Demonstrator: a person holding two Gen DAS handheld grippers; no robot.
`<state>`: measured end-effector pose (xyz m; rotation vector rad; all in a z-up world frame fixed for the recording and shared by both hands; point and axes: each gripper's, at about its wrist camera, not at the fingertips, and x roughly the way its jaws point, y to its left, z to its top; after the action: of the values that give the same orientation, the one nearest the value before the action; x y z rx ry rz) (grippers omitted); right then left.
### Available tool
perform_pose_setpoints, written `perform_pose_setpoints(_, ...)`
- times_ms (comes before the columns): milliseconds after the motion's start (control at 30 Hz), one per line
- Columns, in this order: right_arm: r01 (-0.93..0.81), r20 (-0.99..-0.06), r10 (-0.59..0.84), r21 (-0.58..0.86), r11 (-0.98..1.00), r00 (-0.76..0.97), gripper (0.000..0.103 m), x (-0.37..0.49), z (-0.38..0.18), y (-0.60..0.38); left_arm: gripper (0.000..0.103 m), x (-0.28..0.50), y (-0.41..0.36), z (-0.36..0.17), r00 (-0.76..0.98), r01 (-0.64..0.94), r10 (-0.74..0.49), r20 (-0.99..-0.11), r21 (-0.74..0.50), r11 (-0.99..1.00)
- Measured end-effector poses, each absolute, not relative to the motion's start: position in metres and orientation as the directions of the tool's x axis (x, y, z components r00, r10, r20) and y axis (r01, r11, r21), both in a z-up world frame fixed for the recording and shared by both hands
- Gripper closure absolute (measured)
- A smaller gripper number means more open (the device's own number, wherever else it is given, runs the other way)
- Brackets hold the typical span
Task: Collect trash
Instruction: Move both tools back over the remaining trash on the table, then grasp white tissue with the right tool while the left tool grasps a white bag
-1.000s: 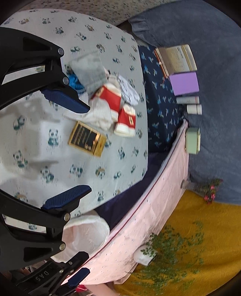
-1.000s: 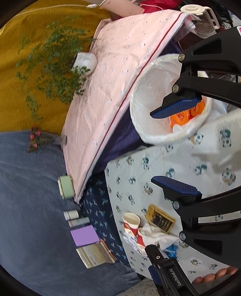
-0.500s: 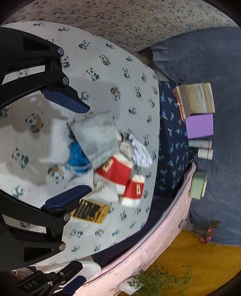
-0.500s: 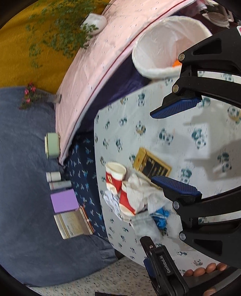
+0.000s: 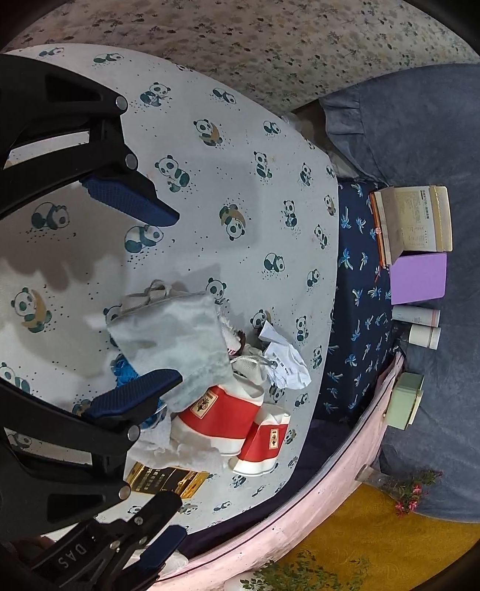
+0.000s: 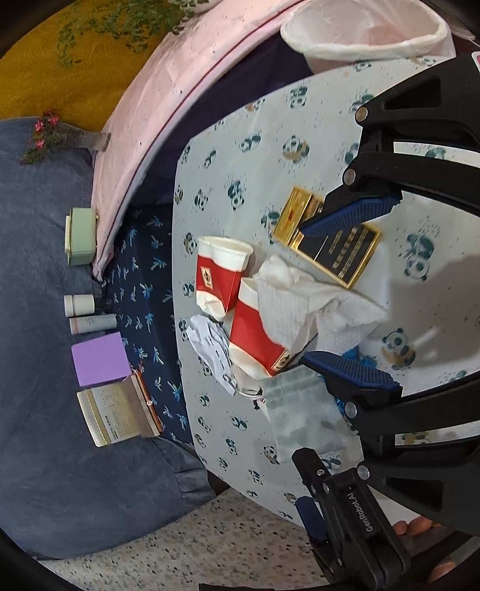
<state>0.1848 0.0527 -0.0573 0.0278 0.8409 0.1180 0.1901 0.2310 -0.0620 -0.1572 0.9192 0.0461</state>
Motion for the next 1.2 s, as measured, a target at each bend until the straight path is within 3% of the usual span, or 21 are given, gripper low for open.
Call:
perform_pose_setpoints(200,-0.101,-0.754,0.129,0.083,0.991,0.645,0.041,0.204,-0.069,0.062,0.046,0.203,0.230,-0.070,0.587,-0.072,-0.070,-0.807,-0.137,0.988)
perform_pose_setpoints(300,-0.100,-0.761,0.127,0.082,0.992,0.636,0.041,0.211,-0.075,0.066,0.060,0.208,0.228,-0.074,0.576,-0.059,-0.088,-0.813,-0.148,0.987)
perform_pose_setpoints(367,-0.098,-0.766,0.125,0.081,0.992,0.631,0.041,0.215,-0.080,0.067,0.076,0.210,0.227,-0.076,0.570,-0.051,-0.103,-0.815,-0.160,0.986)
perform_pose_setpoints(400,-0.096,-0.768,0.124,0.081,0.992,0.628,0.041,0.217,-0.081,0.067,0.078,0.211,0.226,-0.076,0.568,-0.049,-0.106,-0.816,-0.162,0.986)
perform_pose_setpoints(500,-0.094,-0.780,0.130,0.091,0.991,0.612,0.054,0.221,-0.088,0.065,0.092,0.211,0.225,-0.076,0.570,-0.047,-0.110,-0.814,-0.167,0.985)
perform_pose_setpoints(533,-0.095,-0.784,0.135,0.097,0.991,0.606,0.065,0.222,-0.090,0.064,0.095,0.210,0.225,-0.075,0.572,-0.045,-0.115,-0.812,-0.171,0.984)
perform_pose_setpoints(667,-0.092,-0.787,0.149,0.117,0.989,0.599,0.095,0.218,-0.089,0.060,0.099,0.205,0.224,-0.068,0.586,-0.037,-0.132,-0.799,-0.190,0.981)
perform_pose_setpoints(767,-0.088,-0.775,0.152,0.124,0.988,0.614,0.099,0.212,-0.081,0.054,0.099,0.200,0.221,-0.062,0.596,-0.027,-0.142,-0.790,-0.197,0.980)
perform_pose_setpoints(1200,-0.056,-0.702,0.146,0.149,0.987,0.697,0.100,0.178,-0.032,0.016,0.100,0.171,0.193,-0.011,0.661,0.041,-0.185,-0.727,-0.211,0.977)
